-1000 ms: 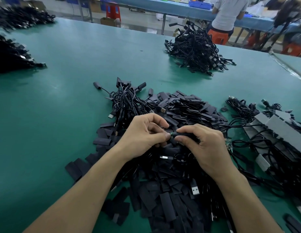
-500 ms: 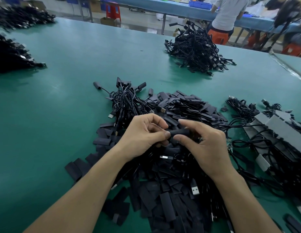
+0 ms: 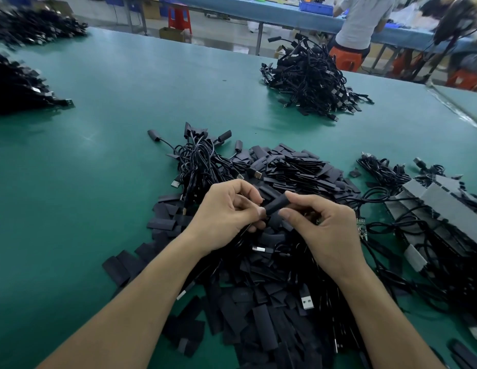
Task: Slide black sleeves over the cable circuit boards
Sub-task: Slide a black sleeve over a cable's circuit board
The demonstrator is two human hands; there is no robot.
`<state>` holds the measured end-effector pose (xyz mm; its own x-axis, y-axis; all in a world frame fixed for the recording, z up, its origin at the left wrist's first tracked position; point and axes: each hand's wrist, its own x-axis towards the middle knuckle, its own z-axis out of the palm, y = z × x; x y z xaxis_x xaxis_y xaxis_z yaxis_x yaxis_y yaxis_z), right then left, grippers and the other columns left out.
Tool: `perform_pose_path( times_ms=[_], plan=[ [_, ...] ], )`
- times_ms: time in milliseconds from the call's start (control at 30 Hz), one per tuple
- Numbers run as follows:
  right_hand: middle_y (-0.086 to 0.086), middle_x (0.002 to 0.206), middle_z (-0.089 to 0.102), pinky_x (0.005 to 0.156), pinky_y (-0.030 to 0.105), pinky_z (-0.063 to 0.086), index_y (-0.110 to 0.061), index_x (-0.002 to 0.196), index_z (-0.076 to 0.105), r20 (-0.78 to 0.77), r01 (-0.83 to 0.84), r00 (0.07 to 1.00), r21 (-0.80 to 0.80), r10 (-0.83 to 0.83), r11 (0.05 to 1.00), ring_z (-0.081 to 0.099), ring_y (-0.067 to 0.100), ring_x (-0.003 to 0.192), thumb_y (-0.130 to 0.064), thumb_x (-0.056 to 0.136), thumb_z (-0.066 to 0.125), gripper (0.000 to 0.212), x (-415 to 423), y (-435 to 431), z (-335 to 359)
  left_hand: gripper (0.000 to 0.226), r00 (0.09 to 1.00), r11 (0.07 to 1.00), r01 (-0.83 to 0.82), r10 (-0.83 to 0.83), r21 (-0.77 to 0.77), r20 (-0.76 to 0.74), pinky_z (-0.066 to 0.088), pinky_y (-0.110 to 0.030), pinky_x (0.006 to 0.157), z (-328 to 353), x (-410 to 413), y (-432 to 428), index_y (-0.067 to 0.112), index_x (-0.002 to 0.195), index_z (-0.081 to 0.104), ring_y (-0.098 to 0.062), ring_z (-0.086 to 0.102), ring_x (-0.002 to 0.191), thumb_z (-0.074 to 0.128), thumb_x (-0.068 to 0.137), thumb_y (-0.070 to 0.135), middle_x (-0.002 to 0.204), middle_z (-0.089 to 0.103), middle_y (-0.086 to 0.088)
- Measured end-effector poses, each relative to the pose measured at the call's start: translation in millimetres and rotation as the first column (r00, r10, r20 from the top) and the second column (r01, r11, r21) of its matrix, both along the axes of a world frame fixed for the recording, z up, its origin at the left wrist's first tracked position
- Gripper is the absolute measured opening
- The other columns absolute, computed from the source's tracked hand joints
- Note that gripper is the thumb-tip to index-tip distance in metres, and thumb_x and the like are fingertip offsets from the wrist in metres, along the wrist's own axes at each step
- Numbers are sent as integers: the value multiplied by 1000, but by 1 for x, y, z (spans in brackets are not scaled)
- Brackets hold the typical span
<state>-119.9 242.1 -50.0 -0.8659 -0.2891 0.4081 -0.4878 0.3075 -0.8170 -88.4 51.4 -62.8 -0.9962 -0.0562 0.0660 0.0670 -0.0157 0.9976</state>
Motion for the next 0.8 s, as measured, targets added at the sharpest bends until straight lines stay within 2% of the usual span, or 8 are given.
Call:
perform_pose_path(
  times_ms=[200, 333, 433, 500, 567, 633, 700, 800],
  plan=[
    [-8, 78, 73, 63, 15, 53, -26, 84, 69, 64, 56, 997, -147, -47, 988, 68, 6, 68, -7, 83, 77, 20, -4, 2, 1, 21, 998, 1000, -3, 1, -28, -66, 56, -25, 61, 7, 5, 2, 14, 94, 64, -20, 72, 70, 78, 83, 3, 77, 75, -9],
    [-3, 75, 73, 64, 16, 53, -23, 86, 68, 86, 145, 989, -359, -122, 922, 67, 9, 66, -5, 87, 73, 18, -8, 9, 8, 12, 986, 943, -39, -16, -332, -163, 52, -19, 60, 14, 10, 0, 20, 85, 73, -10, 67, 64, 83, 81, 23, 73, 73, 4],
    [-5, 72, 72, 62, 15, 52, -20, 86, 67, 125, 198, 980, -467, -158, 862, 65, 6, 62, -3, 88, 70, 17, -11, 13, 13, 15, 988, 895, 52, -112, -443, -110, 46, -14, 56, 23, 13, -1, 26, 78, 74, -1, 62, 58, 80, 81, 39, 66, 71, 12],
    [-5, 71, 72, 61, 15, 51, -18, 86, 67, 142, 212, 976, -483, -163, 850, 65, 6, 61, -3, 89, 69, 16, -10, 11, 14, 26, 990, 802, 61, -123, -594, -64, 47, -20, 57, 25, 13, -2, 33, 78, 71, 3, 59, 57, 73, 76, 59, 65, 68, 19],
    [-4, 72, 72, 62, 16, 53, -19, 86, 67, 148, 237, 971, -465, -189, 853, 66, 8, 63, -4, 89, 69, 15, -10, 10, 13, 26, 995, 729, 1, -70, -685, -74, 50, -28, 58, 27, 12, -3, 35, 75, 69, 1, 58, 56, 67, 79, 61, 64, 66, 21],
    [-5, 75, 73, 67, 21, 56, -22, 89, 68, 95, 303, 953, -331, -288, 894, 68, 8, 68, -10, 91, 70, 12, -9, 13, 12, 23, 991, 747, -98, 11, -658, -136, 50, -26, 54, 29, 9, -5, 30, 72, 70, -2, 58, 51, 68, 88, 45, 62, 68, 15],
    [-12, 81, 71, 74, 26, 57, -24, 94, 70, -71, 388, 919, -19, -388, 922, 68, 5, 75, -15, 91, 68, 10, -10, 19, 11, 26, 959, 758, -271, 163, -593, -231, 44, -14, 48, 34, 4, -9, 26, 67, 68, 2, 55, 44, 68, 92, 33, 58, 68, 15],
    [-3, 97, 72, 89, 40, 51, -22, 104, 72, -232, 446, 895, 473, -381, 760, 63, 19, 95, -19, 90, 63, 18, -9, 25, 11, 19, 835, 694, -550, 446, -465, -323, 39, -3, 50, 45, -6, -23, 23, 78, 76, 10, 56, 47, 67, 93, 31, 54, 63, 26]
  ],
)
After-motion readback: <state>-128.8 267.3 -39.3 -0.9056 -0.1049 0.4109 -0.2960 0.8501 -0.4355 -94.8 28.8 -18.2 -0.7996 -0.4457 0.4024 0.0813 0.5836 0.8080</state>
